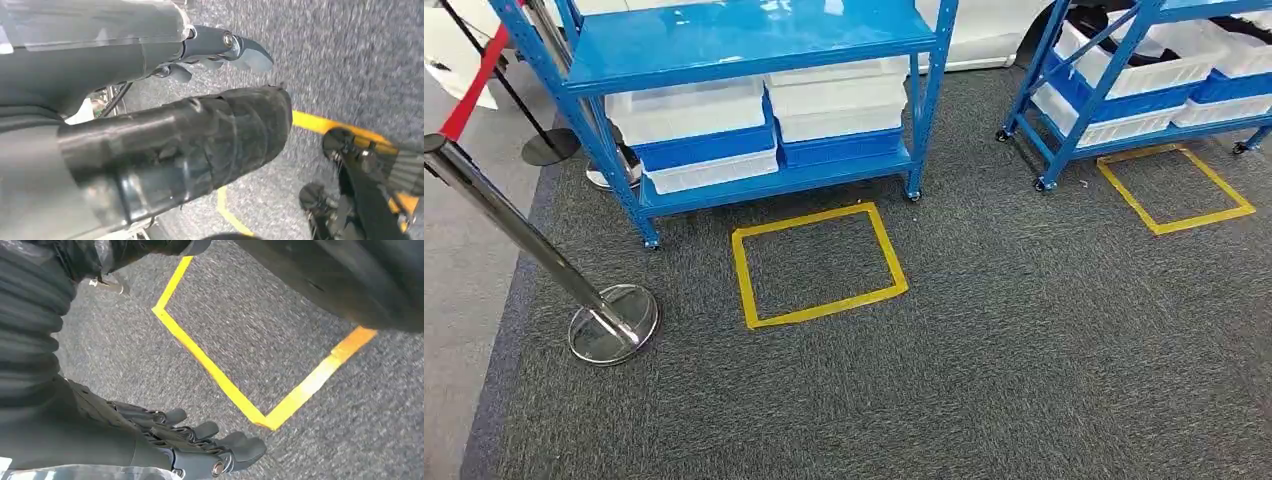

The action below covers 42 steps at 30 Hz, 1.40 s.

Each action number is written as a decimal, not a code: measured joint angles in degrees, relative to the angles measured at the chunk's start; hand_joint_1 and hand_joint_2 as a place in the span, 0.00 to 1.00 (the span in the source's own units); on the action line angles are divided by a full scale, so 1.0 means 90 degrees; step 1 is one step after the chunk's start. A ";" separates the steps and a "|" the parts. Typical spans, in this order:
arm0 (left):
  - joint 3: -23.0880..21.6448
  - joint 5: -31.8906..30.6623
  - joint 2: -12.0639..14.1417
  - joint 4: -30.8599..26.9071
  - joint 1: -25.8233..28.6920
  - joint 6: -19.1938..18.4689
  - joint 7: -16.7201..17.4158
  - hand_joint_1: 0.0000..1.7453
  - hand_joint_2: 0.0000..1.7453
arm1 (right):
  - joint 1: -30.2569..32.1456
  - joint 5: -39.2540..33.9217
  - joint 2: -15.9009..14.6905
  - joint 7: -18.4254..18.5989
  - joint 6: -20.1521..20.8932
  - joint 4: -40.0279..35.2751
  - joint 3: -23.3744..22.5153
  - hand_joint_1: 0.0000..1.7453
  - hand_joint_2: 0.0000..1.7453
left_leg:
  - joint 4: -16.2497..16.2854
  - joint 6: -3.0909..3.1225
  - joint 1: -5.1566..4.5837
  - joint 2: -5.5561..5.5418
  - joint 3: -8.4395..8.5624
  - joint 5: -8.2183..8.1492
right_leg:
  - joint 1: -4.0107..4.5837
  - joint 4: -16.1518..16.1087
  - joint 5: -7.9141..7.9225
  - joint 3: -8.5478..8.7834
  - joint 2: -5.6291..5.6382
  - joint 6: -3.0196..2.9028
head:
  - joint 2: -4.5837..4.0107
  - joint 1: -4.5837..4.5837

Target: Take the parts from the cabinet and place them on the table.

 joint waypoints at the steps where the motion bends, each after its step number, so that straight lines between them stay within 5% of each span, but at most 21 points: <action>1: 0.0000 -0.0002 0.0002 0.0000 -0.0001 0.0002 0.0005 0.00 0.00 | 0.0000 0.0000 -0.0002 0.0005 0.0015 0.0002 0.0002 0.00 1.00 | 0.0016 -0.0011 -0.0001 -0.0020 0.0008 -0.0010 | 0.0000 -0.0300 0.0240 0.0137 0.0000 -0.0006 | 0.0000 0.0000; 3: 0.0000 -0.0002 0.0005 0.0000 -0.0011 0.0005 0.0005 0.00 0.00 | -0.0004 0.0000 -0.0012 0.0005 0.0022 0.0002 0.0007 0.00 1.00 | 0.0100 -0.0054 -0.0003 -0.0046 0.0018 -0.0069 | 0.0004 -0.1482 0.0851 0.0713 0.0015 -0.0057 | 0.0000 0.0000; 4: 0.0000 0.0000 0.0005 0.0000 -0.0007 0.0005 0.0005 0.00 0.00 | -0.0009 0.0000 -0.0019 0.0005 0.0024 0.0002 0.0007 0.00 1.00 | 0.0126 -0.0082 -0.0005 -0.0045 -0.0017 -0.0093 | 0.0021 -0.1617 0.0726 0.0775 0.0041 -0.0116 | 0.0000 0.0000; 8: 0.0002 -0.0002 0.0019 0.0000 -0.0026 0.0007 0.0005 0.00 0.00 | -0.0020 0.0000 -0.0022 0.0007 0.0022 0.0002 0.0027 0.00 1.00 | 0.0150 -0.0213 -0.0025 -0.0052 -0.0043 -0.0113 | 0.0065 -0.1693 0.0794 0.0767 0.0033 -0.0200 | 0.0000 0.0000; 9: 0.0000 -0.0002 0.0046 -0.0005 -0.0033 0.0012 0.0005 0.00 0.00 | -0.0020 0.0000 -0.0012 0.0007 0.0019 0.0002 0.0034 0.00 1.00 | 0.0183 -0.0249 -0.0027 -0.0055 -0.0035 -0.0158 | -0.0009 -0.1775 0.0842 0.0795 0.0011 -0.0266 | 0.0000 0.0000; 11: 0.0000 0.0000 0.0029 -0.0002 -0.0031 0.0005 0.0012 0.00 0.00 | -0.0022 0.0000 -0.0012 0.0007 0.0019 0.0002 0.0041 0.00 1.00 | 0.0701 -0.0338 0.0011 -0.0025 -0.0255 -0.0527 | -0.0018 -0.1822 0.0867 0.0816 -0.0009 -0.0321 | 0.0000 -0.0005; 13: 0.0002 0.0000 0.0051 -0.0002 -0.0030 0.0012 0.0012 0.00 0.00 | -0.0018 0.0000 -0.0010 0.0007 0.0019 0.0002 0.0048 0.00 1.00 | 0.1703 -0.0411 0.0067 -0.0023 -0.0739 -0.1006 | -0.0018 -0.1820 0.0865 0.0802 -0.0035 -0.0321 | 0.0000 -0.0005; 14: 0.0002 0.0000 0.0058 -0.0002 -0.0030 0.0012 0.0012 0.00 0.00 | -0.0015 0.0000 -0.0010 0.0007 0.0019 0.0002 0.0049 0.00 1.00 | 0.2069 -0.0439 0.0092 -0.0022 -0.0924 -0.1094 | -0.0026 -0.1818 0.0863 0.0801 -0.0048 -0.0318 | 0.0000 -0.0007; 16: 0.0002 0.0000 0.0068 -0.0002 -0.0027 0.0012 0.0012 0.00 0.00 | -0.0017 0.0000 -0.0010 0.0007 0.0019 0.0002 0.0049 0.00 1.00 | 0.1834 -0.0475 0.0134 -0.0018 -0.0831 -0.0773 | -0.0057 -0.1816 0.0848 0.0820 -0.0050 -0.0293 | 0.0000 -0.0005; 18: 0.0002 0.0000 0.0068 -0.0002 -0.0011 0.0012 0.0012 0.00 0.00 | -0.0019 0.0000 -0.0010 0.0007 0.0019 0.0002 0.0049 0.00 1.00 | 0.0716 -0.0503 0.0167 0.0004 -0.0288 -0.0158 | -0.0106 -0.1809 0.0823 0.0866 -0.0049 -0.0244 | 0.0000 -0.0005; 19: 0.0002 0.0000 0.0068 -0.0002 -0.0014 0.0012 0.0012 0.00 0.00 | -0.0018 0.0000 -0.0010 0.0007 0.0019 0.0002 0.0049 0.00 1.00 | 0.0178 -0.0518 0.0189 0.0045 -0.0059 -0.0010 | -0.0112 -0.1804 0.0807 0.0881 -0.0052 -0.0198 | 0.0000 -0.0005; 23: 0.0002 0.0000 0.0070 -0.0002 -0.0021 0.0012 0.0012 0.00 0.00 | -0.0035 0.0000 -0.0015 0.0007 0.0017 0.0002 0.0049 0.00 1.00 | 0.0136 -0.0355 0.0088 -0.0013 -0.0073 -0.0055 | -0.0079 -0.1852 0.0846 0.0892 -0.0056 -0.0009 | 0.0000 -0.0002; 25: 0.0002 0.0000 0.0070 -0.0002 -0.0031 0.0012 0.0012 0.00 0.00 | -0.0036 0.0000 -0.0017 0.0007 0.0017 0.0002 0.0049 0.00 1.00 | 0.0024 -0.0225 0.0131 -0.0010 -0.0015 0.0023 | -0.0106 -0.1753 0.0743 0.0890 -0.0040 0.0051 | 0.0000 -0.0002; 29: 0.0002 0.0000 0.0070 -0.0002 -0.0028 0.0012 0.0012 0.00 0.00 | -0.0029 0.0000 -0.0017 0.0007 0.0015 0.0002 0.0049 0.00 1.00 | 0.0031 -0.0100 0.0059 0.0005 -0.0051 0.0024 | -0.0056 -0.0022 -0.0109 0.0038 -0.0006 0.0030 | 0.0000 0.0000; 30: 0.0002 0.0000 0.0070 -0.0002 -0.0028 0.0012 0.0012 0.00 0.00 | -0.0027 0.0000 -0.0017 0.0007 0.0014 0.0002 0.0049 0.00 1.00 | 0.0039 -0.0090 0.0040 -0.0005 -0.0052 0.0018 | -0.0048 0.0122 -0.0090 -0.0042 -0.0004 0.0023 | 0.0000 0.0000; 31: 0.0002 0.0000 0.0070 -0.0002 -0.0028 0.0012 0.0012 0.00 0.00 | -0.0020 0.0000 -0.0017 0.0007 0.0015 0.0005 0.0049 0.00 1.00 | 0.0053 -0.0079 0.0009 -0.0025 -0.0045 0.0010 | -0.0031 -0.0022 0.0109 0.0005 -0.0001 -0.0015 | 0.0000 0.0002; 34: 0.0002 0.0000 0.0068 -0.0002 -0.0029 0.0012 0.0012 0.00 0.00 | -0.0019 0.0000 -0.0022 0.0007 0.0015 0.0005 0.0049 0.00 1.00 | 0.0099 -0.0074 -0.0036 -0.0062 -0.0015 -0.0035 | 0.0054 -0.1569 0.0911 0.0727 0.0039 -0.0199 | 0.0000 0.0000; 35: 0.0002 0.0000 0.0051 -0.0002 -0.0025 0.0012 0.0012 0.00 0.00 | -0.0026 0.0000 -0.0053 0.0010 0.0015 0.0005 0.0049 0.00 1.00 | 0.0119 -0.0091 -0.0053 -0.0060 -0.0042 -0.0051 | 0.0092 -0.1693 0.0807 0.0775 0.0056 -0.0250 | 0.0000 -0.0002; 38: 0.0002 0.0000 0.0056 -0.0002 -0.0035 0.0012 0.0012 0.00 0.00 | -0.0033 0.0000 -0.0049 0.0007 0.0017 0.0005 0.0051 0.00 1.00 | 0.0117 -0.0187 -0.0037 -0.0068 -0.0054 -0.0053 | 0.0133 -0.1753 0.0867 0.0760 0.0025 -0.0232 | 0.0000 0.0000; 40: 0.0002 0.0000 0.0086 -0.0010 -0.0038 0.0015 0.0010 0.00 0.00 | -0.0027 0.0000 -0.0021 0.0007 0.0019 0.0005 0.0053 0.00 1.00 | 0.0158 -0.0241 -0.0059 -0.0072 -0.0035 -0.0117 | 0.0016 -0.1894 0.0936 0.0824 -0.0017 -0.0288 | 0.0000 0.0003; 42: 0.0002 0.0000 0.0066 -0.0007 -0.0038 0.0005 0.0012 0.00 0.00 | -0.0030 0.0000 -0.0032 0.0007 0.0019 0.0007 0.0053 0.00 1.00 | 0.0820 -0.0337 -0.0013 -0.0034 -0.0333 -0.0564 | 0.0004 -0.1928 0.0955 0.0826 -0.0030 -0.0337 | 0.0000 -0.0022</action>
